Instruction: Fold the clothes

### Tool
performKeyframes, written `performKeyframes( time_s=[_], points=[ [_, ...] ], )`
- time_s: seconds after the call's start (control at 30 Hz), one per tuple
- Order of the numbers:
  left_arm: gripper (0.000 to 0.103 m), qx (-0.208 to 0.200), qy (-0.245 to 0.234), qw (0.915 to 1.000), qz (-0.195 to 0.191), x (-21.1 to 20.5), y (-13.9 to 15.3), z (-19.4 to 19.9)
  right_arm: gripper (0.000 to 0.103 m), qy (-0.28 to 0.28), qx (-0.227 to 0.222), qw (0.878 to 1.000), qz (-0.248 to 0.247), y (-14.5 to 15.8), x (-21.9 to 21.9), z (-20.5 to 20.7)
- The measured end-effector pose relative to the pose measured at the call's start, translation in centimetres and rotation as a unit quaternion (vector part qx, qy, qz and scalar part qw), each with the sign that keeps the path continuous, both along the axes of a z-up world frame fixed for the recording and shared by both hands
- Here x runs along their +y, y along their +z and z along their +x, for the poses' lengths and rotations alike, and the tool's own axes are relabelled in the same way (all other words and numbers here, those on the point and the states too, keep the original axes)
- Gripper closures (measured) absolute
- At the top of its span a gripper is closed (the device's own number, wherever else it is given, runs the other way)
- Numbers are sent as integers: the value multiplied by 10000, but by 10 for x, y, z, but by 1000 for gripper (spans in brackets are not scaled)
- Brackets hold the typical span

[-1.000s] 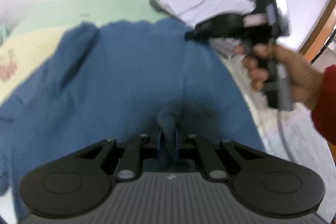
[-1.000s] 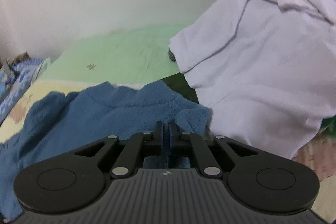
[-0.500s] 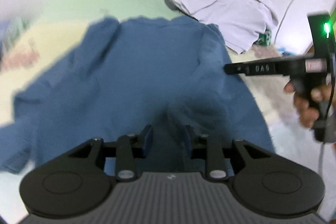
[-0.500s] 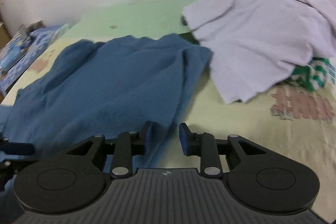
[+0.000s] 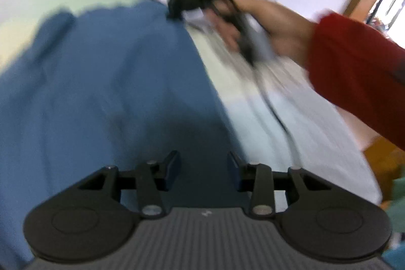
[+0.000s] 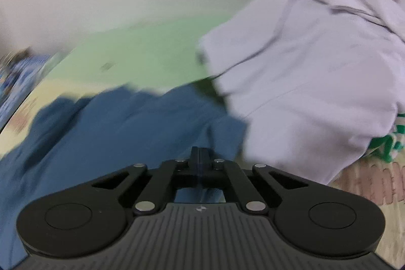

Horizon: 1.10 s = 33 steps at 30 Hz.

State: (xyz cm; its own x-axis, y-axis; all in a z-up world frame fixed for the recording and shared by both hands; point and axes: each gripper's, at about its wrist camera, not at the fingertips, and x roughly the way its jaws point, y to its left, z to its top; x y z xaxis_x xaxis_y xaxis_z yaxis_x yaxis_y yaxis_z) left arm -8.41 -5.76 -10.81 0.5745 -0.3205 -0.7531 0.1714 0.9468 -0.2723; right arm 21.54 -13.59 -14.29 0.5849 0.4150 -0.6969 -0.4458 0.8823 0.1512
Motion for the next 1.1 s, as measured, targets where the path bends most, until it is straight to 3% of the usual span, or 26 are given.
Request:
performKeyframes(
  time_s=[0.1,0.13,0.27,0.37,0.43,0.47,0.5,0.53,0.6,0.67,0.77,0.87,0.97,1.1],
  points=[
    [56,163,-198,9997,-62,-15,-8,-13,103,-62,6,10000,0,1,1,-1],
    [53,217,-264,9994,-82,-19,-10,-18,93,40,60,9999,75,7,-3,-11],
    [49,260,-541,9982,-38,-28,-12,-23,77,573,430,9962,494,27,-21,-57],
    [49,336,-618,9975,-92,-28,-10,-28,77,1441,1158,9793,825,25,-40,-102],
    [49,406,-630,9970,-180,-26,-8,-33,81,1793,1245,9744,541,17,-47,-132],
    [49,436,-639,9968,-217,-26,-7,-35,82,1863,1063,9763,294,14,-50,-146],
    [49,448,-650,9967,-187,-26,-6,-38,90,1833,760,9801,27,11,-53,-157],
    [49,456,-660,9967,-138,-28,-5,-42,91,1759,580,9826,-130,12,-56,-164],
    [49,471,-682,9966,-38,-30,-4,-49,85,1571,366,9862,-359,15,-60,-175],
    [49,485,-703,9963,62,-33,-3,-55,85,1494,294,9881,-206,23,-69,-185],
    [49,340,-745,9960,366,-35,8,-75,85,1619,668,9843,227,27,-84,-206],
    [49,339,-719,9958,449,-33,16,-89,83,1830,901,9789,117,18,-81,-230],
    [49,390,-730,9951,543,-33,16,-100,82,1713,922,9809,9,9,-84,-238],
    [50,458,-745,9939,668,-33,17,-113,82,1646,1302,9760,579,20,-100,-241]
  ],
)
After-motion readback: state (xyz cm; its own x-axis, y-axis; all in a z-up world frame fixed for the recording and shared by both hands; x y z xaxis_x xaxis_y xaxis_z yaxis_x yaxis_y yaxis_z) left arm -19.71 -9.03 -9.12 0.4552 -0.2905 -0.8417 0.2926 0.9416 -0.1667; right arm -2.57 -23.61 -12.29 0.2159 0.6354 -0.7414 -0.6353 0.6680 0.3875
